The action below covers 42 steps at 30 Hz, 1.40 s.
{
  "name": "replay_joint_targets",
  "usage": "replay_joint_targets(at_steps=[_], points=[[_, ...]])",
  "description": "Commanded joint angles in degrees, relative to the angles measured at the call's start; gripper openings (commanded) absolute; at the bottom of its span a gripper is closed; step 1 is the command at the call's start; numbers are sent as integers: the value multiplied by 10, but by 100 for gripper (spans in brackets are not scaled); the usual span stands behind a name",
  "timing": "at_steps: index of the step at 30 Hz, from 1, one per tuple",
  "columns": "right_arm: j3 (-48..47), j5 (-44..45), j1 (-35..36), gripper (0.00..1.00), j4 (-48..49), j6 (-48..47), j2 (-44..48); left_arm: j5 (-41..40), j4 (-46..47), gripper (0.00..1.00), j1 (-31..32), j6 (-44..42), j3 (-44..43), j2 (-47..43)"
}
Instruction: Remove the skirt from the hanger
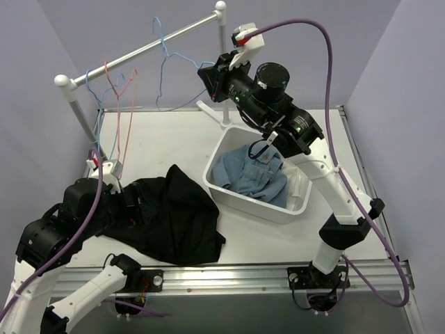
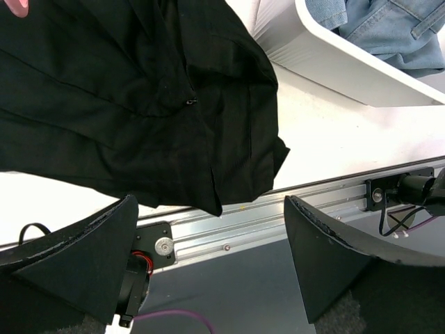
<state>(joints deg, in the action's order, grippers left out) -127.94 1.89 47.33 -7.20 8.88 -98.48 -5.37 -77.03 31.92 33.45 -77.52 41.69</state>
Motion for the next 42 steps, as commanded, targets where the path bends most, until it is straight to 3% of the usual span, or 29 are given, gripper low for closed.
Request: replay_joint_targets(at_steps=[1, 5, 12, 15, 16, 18, 19, 21, 26, 35, 42], points=[[2, -32, 4, 0, -1, 7, 38, -6, 3, 94, 0, 7, -18, 7], [19, -40, 23, 0, -51, 8, 41, -1, 13, 94, 0, 10, -32, 23], [123, -21, 66, 1, -43, 9, 91, 0, 32, 94, 0, 18, -35, 28], [139, -22, 66, 19, -61, 8, 86, -3, 29, 94, 1, 26, -41, 29], [144, -21, 66, 35, -67, 9, 83, -6, 27, 94, 1, 28, -43, 30], [150, -21, 66, 48, -75, 13, 78, -8, 25, 94, 0, 34, -49, 31], [151, -7, 66, 60, -86, 13, 76, -8, 23, 94, 1, 35, -51, 31], [160, 4, 66, 75, -93, 20, 76, -10, 20, 94, 0, 40, -56, 30], [201, 15, 68, 100, -108, 46, 90, -19, 16, 94, 1, 47, -63, 20], [397, -49, 154, 100, -118, 79, 120, -44, 16, 94, 0, 42, -114, 31], [491, -87, 196, 100, -42, 137, 99, -49, 28, 94, 0, 33, -156, 47]])
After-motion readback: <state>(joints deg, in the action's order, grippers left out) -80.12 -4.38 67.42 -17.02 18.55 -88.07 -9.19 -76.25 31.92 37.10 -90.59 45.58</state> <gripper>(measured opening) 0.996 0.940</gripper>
